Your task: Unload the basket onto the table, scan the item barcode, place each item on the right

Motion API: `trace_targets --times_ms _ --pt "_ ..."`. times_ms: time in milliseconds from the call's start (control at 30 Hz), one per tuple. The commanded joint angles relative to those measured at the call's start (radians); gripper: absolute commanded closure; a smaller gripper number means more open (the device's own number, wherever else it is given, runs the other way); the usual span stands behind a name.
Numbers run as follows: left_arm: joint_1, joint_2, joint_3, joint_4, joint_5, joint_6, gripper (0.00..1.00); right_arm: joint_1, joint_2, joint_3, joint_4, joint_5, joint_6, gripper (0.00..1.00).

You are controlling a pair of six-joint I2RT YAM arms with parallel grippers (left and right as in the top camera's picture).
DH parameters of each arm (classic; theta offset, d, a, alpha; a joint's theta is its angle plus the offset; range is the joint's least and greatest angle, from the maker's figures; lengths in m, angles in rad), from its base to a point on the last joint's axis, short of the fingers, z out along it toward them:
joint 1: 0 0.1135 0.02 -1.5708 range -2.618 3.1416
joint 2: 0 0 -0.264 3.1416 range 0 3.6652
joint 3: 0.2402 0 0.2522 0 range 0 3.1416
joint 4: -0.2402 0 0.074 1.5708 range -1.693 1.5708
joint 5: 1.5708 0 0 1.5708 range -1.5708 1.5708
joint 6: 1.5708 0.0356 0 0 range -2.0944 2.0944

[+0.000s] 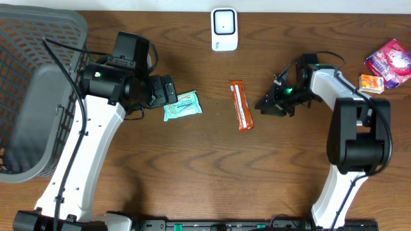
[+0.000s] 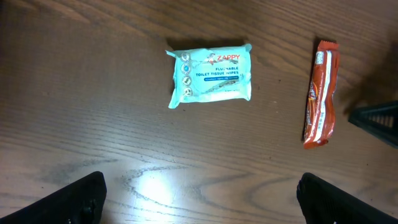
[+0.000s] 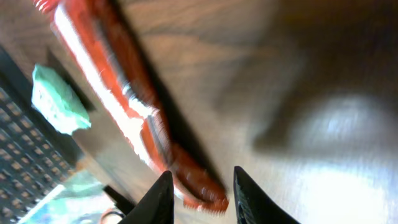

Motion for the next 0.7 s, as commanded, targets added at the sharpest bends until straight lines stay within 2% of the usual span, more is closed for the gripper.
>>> trace_targets --times_ms 0,33,200,400,667 --pt "0.002 0.001 0.005 -0.002 -0.010 0.003 0.02 0.045 -0.088 0.029 -0.031 0.054 -0.081 0.81" --pt "0.002 0.001 0.005 -0.002 -0.010 0.002 0.02 0.076 -0.098 0.029 -0.038 0.067 -0.087 0.99" --pt "0.002 0.001 0.005 -0.002 -0.010 0.003 0.02 0.187 -0.099 0.029 -0.013 0.338 0.004 0.99" --pt "0.002 0.001 0.005 -0.002 -0.010 0.003 0.02 0.294 -0.098 0.018 0.005 0.554 0.090 0.99" --pt "0.002 0.001 0.005 -0.002 -0.010 0.003 0.02 0.364 -0.076 -0.047 0.051 0.582 0.156 0.99"
